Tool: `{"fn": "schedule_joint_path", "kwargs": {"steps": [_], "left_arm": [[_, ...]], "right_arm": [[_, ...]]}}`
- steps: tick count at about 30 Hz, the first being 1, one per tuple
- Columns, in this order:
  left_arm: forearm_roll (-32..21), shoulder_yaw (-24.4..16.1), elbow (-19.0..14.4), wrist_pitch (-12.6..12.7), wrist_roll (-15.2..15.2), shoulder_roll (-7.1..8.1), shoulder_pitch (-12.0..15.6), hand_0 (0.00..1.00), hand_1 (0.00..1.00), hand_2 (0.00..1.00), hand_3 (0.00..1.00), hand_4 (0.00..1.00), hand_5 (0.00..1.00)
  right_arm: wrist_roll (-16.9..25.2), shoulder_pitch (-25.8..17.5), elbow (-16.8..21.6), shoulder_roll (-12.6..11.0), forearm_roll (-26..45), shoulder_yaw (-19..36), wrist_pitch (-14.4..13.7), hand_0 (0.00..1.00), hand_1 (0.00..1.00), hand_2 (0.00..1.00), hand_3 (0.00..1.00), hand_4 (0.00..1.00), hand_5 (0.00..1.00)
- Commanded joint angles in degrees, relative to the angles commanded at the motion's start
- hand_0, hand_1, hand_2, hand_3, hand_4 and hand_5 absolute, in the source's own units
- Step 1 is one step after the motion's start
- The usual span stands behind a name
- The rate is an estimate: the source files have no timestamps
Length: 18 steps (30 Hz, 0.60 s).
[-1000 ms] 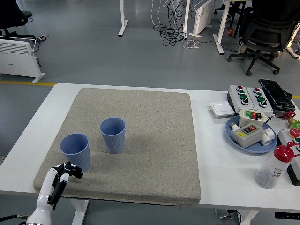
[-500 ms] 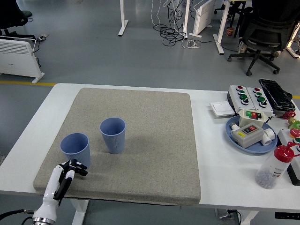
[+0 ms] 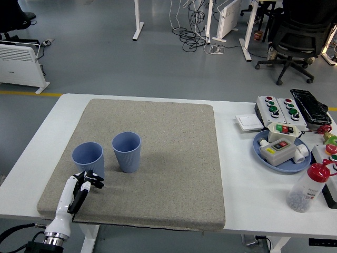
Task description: Push cup pick cup insert cup
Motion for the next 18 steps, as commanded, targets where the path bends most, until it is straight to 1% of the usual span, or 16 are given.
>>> {"fn": "schedule_joint_path", "kwargs": {"steps": [5,9,13,18], "left_arm": [[-0.5,0.4,2.5,-0.4,0.0,-0.53,-2.2,0.508,0.419,0.411,0.417,0.522,0.998],[-1.8,1.3,5.8,-0.7,0.0,-1.47,-4.6,0.508,0.419,0.411,0.417,0.522,0.998],[-2.4,2.1,8.1,-0.7,0.0,-2.01,-6.3,0.511,0.420,0.412,0.420,0.522,0.998],[-3.4,2.8,10.1,-1.0,0.0,-1.91,-8.2,0.509,0.421,0.415,0.424,0.522,0.998]], "right_arm": [[0.0,0.1,0.0,0.0,0.1,0.0,0.0,0.703,0.640,0.652,0.585,0.078,0.462],[-0.1,0.1,0.0,0.0,-0.1,0.1,0.0,0.703,0.640,0.652,0.585,0.078,0.462],[-0.1,0.2,0.0,0.0,-0.3,0.1,0.1,0.703,0.640,0.652,0.584,0.079,0.462],[-0.1,0.1,0.0,0.0,-0.4,0.2,0.1,0.703,0.640,0.652,0.584,0.078,0.464]]}}
